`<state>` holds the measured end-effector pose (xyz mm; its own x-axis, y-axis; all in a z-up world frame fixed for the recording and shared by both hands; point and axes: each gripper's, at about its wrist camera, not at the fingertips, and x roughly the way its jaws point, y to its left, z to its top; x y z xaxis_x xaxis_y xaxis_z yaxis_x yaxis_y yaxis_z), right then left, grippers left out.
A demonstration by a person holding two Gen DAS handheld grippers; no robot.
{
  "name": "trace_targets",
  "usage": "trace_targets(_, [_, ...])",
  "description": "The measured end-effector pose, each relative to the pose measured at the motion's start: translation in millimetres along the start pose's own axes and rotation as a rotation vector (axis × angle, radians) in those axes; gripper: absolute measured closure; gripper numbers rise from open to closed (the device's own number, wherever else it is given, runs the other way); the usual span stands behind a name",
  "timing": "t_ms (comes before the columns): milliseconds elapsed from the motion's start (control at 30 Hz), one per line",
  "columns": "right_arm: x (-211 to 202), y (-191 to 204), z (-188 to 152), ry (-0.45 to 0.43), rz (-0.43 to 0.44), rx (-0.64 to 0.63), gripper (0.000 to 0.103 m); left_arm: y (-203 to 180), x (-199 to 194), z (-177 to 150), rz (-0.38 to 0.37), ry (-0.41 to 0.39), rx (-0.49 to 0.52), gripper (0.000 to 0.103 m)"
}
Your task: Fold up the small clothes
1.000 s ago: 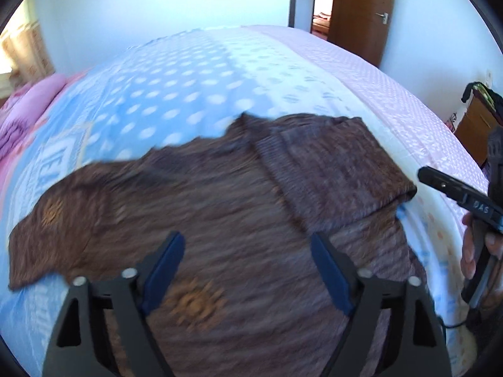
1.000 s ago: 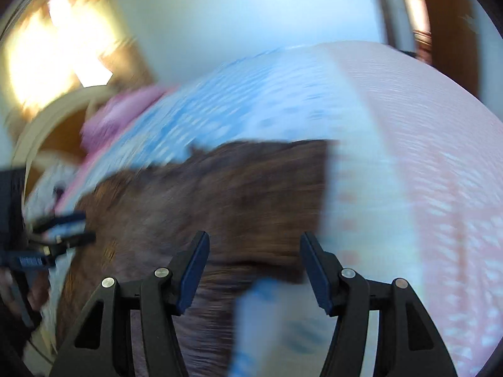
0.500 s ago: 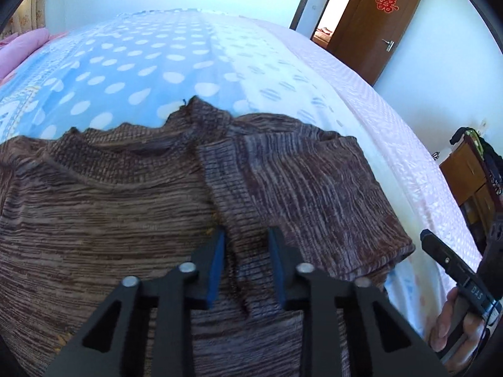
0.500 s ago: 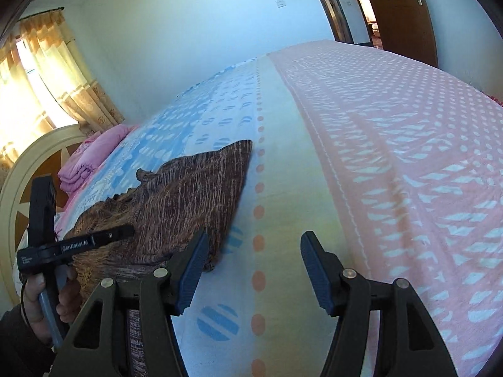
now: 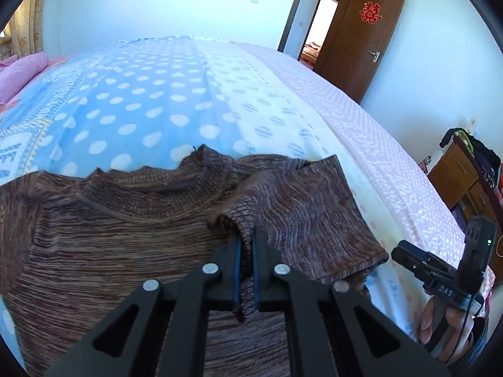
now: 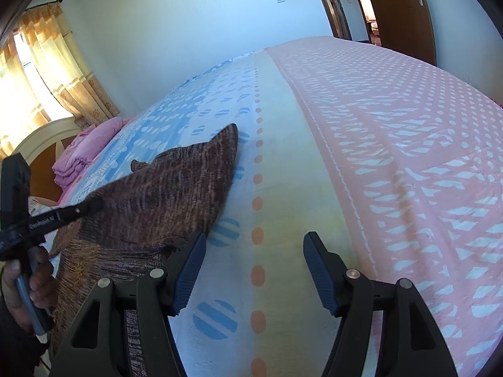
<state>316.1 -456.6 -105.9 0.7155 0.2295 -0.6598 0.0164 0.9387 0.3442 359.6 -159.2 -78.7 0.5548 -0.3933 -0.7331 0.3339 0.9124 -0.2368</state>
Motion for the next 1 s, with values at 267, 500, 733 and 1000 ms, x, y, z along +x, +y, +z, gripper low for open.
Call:
trace_targets(267, [2,1,-1,0.004,-0.012,-0.008,0.035,23,-11,1,0.039,-0.022,-0.014,0.097])
trace_targets(500, [4,4,-1,0.008,-0.020,-0.017,0.035,45,-8,-15,0.075,0.000,-0.027,0.097])
trace_targets(733, [6,5,-1,0.016,-0.023,-0.024,0.032,57,2,-25,0.096,0.009,-0.065,0.097])
trace_targets(1000, [8,6,-1,0.024,-0.026,-0.034,0.030,66,9,-30,0.084,0.063,-0.092,0.089])
